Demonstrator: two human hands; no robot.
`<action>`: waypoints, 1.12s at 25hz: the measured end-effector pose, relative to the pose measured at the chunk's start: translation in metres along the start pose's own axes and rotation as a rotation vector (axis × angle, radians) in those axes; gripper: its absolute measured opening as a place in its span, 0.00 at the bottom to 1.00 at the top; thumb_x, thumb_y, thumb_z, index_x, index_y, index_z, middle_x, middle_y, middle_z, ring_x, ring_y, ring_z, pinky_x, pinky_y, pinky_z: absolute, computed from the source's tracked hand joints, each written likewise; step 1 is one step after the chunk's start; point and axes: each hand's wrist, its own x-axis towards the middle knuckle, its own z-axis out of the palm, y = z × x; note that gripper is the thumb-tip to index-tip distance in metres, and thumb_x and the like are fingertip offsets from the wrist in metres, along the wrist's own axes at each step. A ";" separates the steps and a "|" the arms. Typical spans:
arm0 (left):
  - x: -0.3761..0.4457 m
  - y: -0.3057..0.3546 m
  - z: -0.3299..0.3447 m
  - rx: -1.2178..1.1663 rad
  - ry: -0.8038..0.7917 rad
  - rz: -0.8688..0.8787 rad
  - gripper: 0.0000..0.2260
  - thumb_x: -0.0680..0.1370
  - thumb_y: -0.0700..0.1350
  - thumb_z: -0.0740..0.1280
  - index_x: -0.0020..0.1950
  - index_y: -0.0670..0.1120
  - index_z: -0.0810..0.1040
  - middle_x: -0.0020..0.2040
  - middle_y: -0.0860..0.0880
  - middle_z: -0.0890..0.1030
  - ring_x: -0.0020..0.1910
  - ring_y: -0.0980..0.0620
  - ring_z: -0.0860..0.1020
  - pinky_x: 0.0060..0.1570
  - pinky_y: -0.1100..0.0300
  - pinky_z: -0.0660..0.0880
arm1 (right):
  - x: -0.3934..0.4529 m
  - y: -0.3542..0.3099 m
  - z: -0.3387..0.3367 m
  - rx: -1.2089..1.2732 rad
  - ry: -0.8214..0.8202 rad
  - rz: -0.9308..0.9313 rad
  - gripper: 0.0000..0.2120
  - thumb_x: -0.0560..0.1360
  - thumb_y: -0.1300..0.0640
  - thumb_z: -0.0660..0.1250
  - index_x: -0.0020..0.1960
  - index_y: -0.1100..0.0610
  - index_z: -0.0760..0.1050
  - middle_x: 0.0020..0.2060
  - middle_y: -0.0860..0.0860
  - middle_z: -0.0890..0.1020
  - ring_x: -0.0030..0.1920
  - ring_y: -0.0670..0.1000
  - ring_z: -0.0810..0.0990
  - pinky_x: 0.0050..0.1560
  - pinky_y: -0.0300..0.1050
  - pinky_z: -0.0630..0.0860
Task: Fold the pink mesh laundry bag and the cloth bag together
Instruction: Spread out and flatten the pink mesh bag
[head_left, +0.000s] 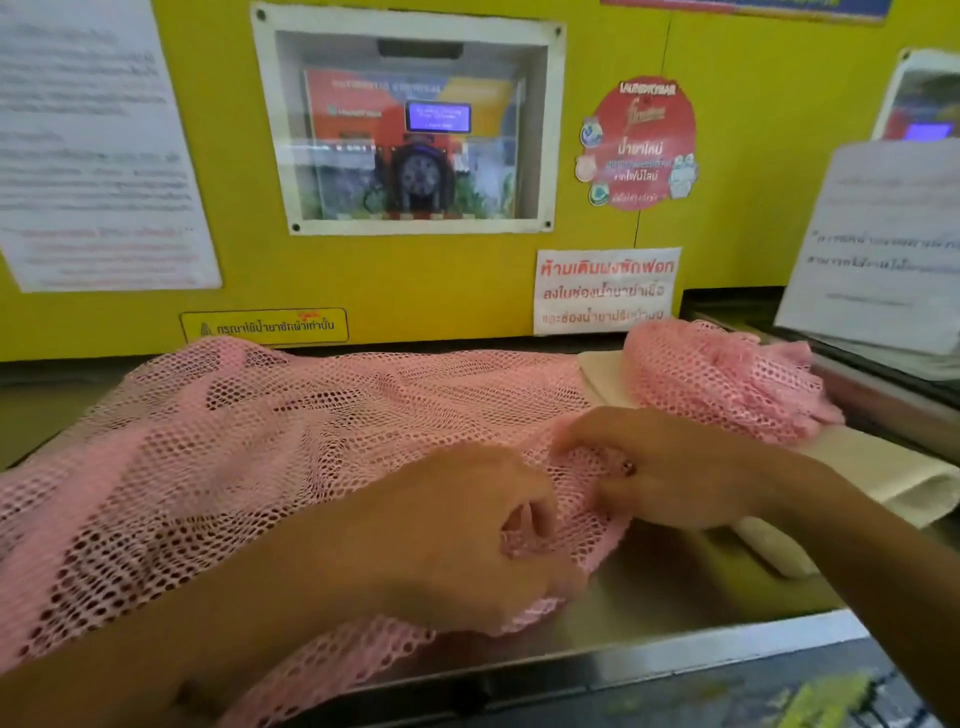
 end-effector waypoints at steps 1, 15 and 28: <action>-0.001 0.002 0.007 0.022 -0.026 0.005 0.13 0.74 0.63 0.65 0.53 0.59 0.75 0.49 0.60 0.72 0.50 0.59 0.71 0.54 0.55 0.72 | -0.003 0.001 -0.005 -0.028 -0.057 0.014 0.25 0.76 0.51 0.66 0.72 0.45 0.66 0.71 0.43 0.68 0.66 0.43 0.67 0.62 0.36 0.63; 0.019 -0.035 -0.025 -0.251 -0.047 -0.167 0.18 0.76 0.63 0.62 0.63 0.62 0.75 0.66 0.58 0.76 0.66 0.59 0.72 0.69 0.48 0.68 | 0.046 -0.001 -0.026 -0.240 -0.406 0.136 0.34 0.77 0.36 0.58 0.78 0.47 0.52 0.79 0.50 0.56 0.78 0.56 0.56 0.74 0.58 0.54; 0.034 -0.104 -0.019 0.248 -0.004 -0.639 0.32 0.76 0.70 0.50 0.78 0.61 0.50 0.81 0.49 0.49 0.79 0.43 0.49 0.73 0.34 0.49 | 0.141 -0.003 0.018 -0.162 -0.154 0.097 0.38 0.74 0.30 0.50 0.77 0.51 0.56 0.79 0.55 0.57 0.77 0.58 0.57 0.73 0.64 0.56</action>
